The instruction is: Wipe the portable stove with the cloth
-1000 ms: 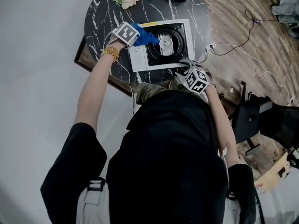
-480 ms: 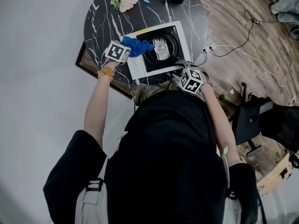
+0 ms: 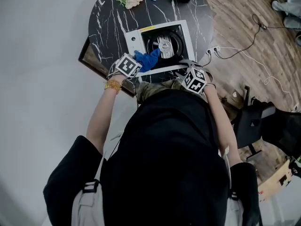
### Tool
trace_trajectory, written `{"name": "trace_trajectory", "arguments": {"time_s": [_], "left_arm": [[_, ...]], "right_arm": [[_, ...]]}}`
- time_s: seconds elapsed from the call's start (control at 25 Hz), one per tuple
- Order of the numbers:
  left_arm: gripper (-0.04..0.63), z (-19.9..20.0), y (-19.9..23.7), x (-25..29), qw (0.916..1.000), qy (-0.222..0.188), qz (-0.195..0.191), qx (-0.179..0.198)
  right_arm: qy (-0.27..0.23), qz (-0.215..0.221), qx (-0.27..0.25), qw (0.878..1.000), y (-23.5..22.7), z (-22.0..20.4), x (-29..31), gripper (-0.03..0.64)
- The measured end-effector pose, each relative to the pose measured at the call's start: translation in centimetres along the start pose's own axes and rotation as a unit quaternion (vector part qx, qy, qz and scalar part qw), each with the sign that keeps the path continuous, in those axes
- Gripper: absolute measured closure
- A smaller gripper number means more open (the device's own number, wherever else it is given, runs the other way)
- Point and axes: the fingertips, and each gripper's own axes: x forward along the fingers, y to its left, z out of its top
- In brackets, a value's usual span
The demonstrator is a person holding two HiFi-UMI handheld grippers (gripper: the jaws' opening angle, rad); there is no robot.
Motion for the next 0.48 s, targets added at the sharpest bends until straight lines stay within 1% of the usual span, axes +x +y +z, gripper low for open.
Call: {"name": "trace_trajectory", "arguments": {"time_s": [0.08, 0.16, 0.2, 0.24, 0.28, 0.32, 0.36, 0.4, 0.48], "left_arm": [[0.558, -1.3, -1.6, 0.2, 0.9995, 0.017, -0.025, 0.005], [0.557, -2.9, -3.5, 0.3, 0.9975, 0.037, -0.059, 0.015], [0.557, -3.4, -4.4, 0.1, 0.9962, 0.036, -0.078, 0.016], [0.557, -3.4, -5.1, -0.4, 0.9949, 0.022, -0.098, 0.011], [0.557, -3.0, -5.7, -1.2, 0.9932, -0.005, -0.116, -0.001], [0.557, -2.0, -6.4, -2.4, 0.9900, -0.042, -0.134, -0.012], [0.557, -0.6, -7.1, -3.9, 0.9844, -0.087, -0.152, -0.018], [0.557, 1.2, -8.0, -5.6, 0.9758, -0.136, -0.171, -0.014], [0.557, 5.1, -10.2, -8.8, 0.9513, -0.226, -0.209, 0.019]], "right_arm": [[-0.001, 0.000, -0.002, 1.000, 0.2, 0.1, 0.1, 0.446], [-0.003, 0.001, -0.001, 1.000, 0.6, 0.1, 0.2, 0.446], [-0.008, 0.001, 0.000, 1.000, 0.6, 0.2, 0.1, 0.445], [-0.018, 0.000, 0.001, 1.000, 0.5, 0.4, -0.3, 0.445], [-0.036, -0.004, 0.003, 0.999, 0.3, 0.9, -0.9, 0.437], [-0.064, -0.010, 0.005, 0.998, -0.1, 1.8, -1.8, 0.428], [-0.100, -0.018, 0.008, 0.995, -0.4, 3.1, -3.2, 0.428], [-0.142, -0.022, 0.012, 0.990, -0.7, 4.7, -4.6, 0.427], [-0.224, -0.017, 0.020, 0.974, -0.4, 8.3, -7.3, 0.395]]}}
